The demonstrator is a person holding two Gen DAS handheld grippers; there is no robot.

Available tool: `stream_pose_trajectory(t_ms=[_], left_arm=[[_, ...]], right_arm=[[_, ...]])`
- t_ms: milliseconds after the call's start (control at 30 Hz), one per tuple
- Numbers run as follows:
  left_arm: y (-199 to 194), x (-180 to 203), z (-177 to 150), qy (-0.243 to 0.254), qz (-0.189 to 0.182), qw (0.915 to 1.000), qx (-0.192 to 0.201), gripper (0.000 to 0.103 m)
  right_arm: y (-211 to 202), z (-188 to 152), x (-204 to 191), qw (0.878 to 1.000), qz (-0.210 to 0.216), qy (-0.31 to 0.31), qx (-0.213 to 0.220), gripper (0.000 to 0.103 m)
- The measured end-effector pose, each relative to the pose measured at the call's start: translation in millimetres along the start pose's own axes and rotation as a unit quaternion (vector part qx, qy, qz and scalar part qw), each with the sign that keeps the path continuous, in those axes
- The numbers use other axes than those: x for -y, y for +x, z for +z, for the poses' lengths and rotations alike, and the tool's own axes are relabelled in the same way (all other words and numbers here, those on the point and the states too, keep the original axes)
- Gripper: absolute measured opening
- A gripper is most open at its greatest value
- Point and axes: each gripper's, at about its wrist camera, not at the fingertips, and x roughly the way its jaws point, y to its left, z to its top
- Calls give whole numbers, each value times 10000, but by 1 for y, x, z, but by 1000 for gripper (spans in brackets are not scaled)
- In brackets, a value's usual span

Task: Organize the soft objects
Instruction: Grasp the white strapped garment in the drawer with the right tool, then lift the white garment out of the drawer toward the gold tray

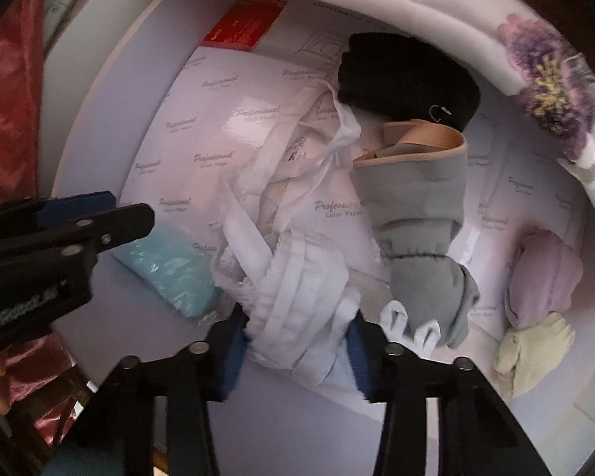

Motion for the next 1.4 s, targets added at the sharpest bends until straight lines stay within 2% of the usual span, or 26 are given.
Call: stream_pose_trajectory(t_ms=[200, 300, 467, 533, 600, 667, 800, 900, 1000, 1167, 1400], left_arm=[[-3, -2, 1, -12, -52, 10000, 36, 40], [-4, 0, 1, 79, -52, 9999, 36, 40], [-2, 1, 1, 99, -35, 9999, -24, 40], [0, 3, 3, 123, -27, 9999, -46, 40], [1, 4, 4, 162, 3, 9999, -43, 40], [1, 5, 5, 149, 12, 9999, -40, 40], [1, 4, 4, 71, 18, 10000, -18, 40], [2, 4, 3, 38, 2, 10000, 6, 40], [0, 6, 1, 55, -15, 10000, 30, 40], [-9, 3, 0, 75, -44, 9999, 52, 40], [-17, 2, -2, 100, -81, 9999, 59, 40]], right_arm=[[-30, -13, 27, 9989, -145, 449, -27, 38], [-22, -11, 35, 9980, -253, 553, -160, 42], [-11, -5, 39, 9980, -398, 436, -205, 54], [-7, -4, 40, 9981, -399, 397, -232, 54], [-4, -4, 42, 9982, -354, 389, -276, 51], [-9, -6, 43, 9984, -330, 394, -242, 40], [-33, -14, 47, 9979, -91, 645, -36, 36], [-64, -18, 54, 9948, 316, 915, 318, 36], [-94, -25, 65, 9862, 762, 1288, 713, 36], [-131, -41, 81, 9603, 1555, 1925, 1288, 36], [-180, -28, 81, 9286, 1860, 2453, 2074, 36]])
